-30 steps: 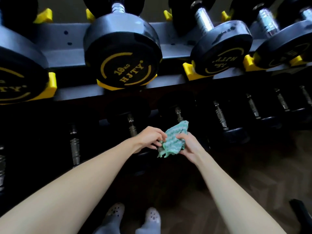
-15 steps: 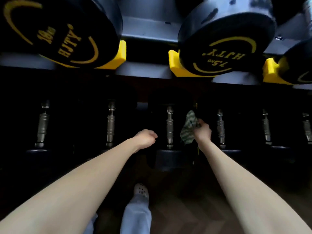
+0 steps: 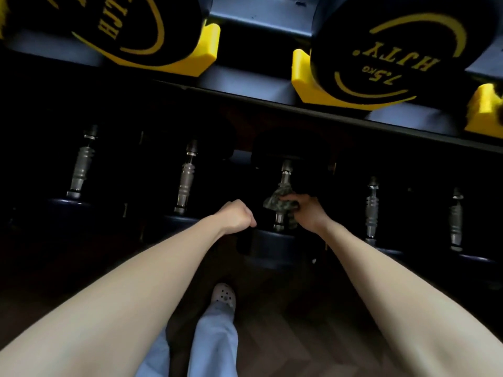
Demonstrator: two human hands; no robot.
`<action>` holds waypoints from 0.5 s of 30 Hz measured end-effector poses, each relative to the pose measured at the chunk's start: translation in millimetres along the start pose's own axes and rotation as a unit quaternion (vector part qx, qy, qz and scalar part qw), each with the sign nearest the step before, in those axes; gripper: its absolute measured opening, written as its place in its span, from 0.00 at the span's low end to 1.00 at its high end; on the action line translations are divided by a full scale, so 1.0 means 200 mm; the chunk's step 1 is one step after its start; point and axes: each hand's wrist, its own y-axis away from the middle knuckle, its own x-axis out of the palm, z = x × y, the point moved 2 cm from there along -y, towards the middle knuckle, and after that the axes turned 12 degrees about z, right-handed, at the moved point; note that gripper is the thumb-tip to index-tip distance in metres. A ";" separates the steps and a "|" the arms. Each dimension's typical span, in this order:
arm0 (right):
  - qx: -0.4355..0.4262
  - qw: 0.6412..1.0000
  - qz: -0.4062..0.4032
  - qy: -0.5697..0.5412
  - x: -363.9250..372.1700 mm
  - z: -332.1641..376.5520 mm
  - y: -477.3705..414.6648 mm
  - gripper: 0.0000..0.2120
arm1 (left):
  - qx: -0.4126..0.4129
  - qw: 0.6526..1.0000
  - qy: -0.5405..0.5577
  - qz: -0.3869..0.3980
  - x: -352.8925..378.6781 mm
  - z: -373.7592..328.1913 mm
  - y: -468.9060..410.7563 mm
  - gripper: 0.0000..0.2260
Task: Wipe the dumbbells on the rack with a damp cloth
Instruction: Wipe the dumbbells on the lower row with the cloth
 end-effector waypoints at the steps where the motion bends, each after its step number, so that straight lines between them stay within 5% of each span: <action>1: 0.003 0.999 0.028 0.019 0.00 -0.01 0.03 0.26 | 0.001 1.000 -0.004 -0.007 0.01 -0.01 0.01 0.12; 6: 0.026 0.984 0.134 0.116 -0.01 0.04 0.11 0.26 | 0.011 0.999 -0.025 -0.026 0.03 -0.03 0.03 0.13; 10: 0.018 0.984 0.138 -0.116 -0.11 0.04 0.20 0.25 | 0.012 0.995 -0.088 -0.040 0.07 -0.06 0.05 0.14; 13: -0.016 0.971 -0.002 -0.238 -0.15 -0.05 0.28 0.26 | 0.008 0.988 -0.138 -0.062 0.11 -0.11 0.05 0.14; 15: -0.016 0.969 -0.154 -0.192 -0.17 -0.17 0.32 0.26 | 0.021 0.985 -0.154 -0.072 0.15 -0.16 0.03 0.15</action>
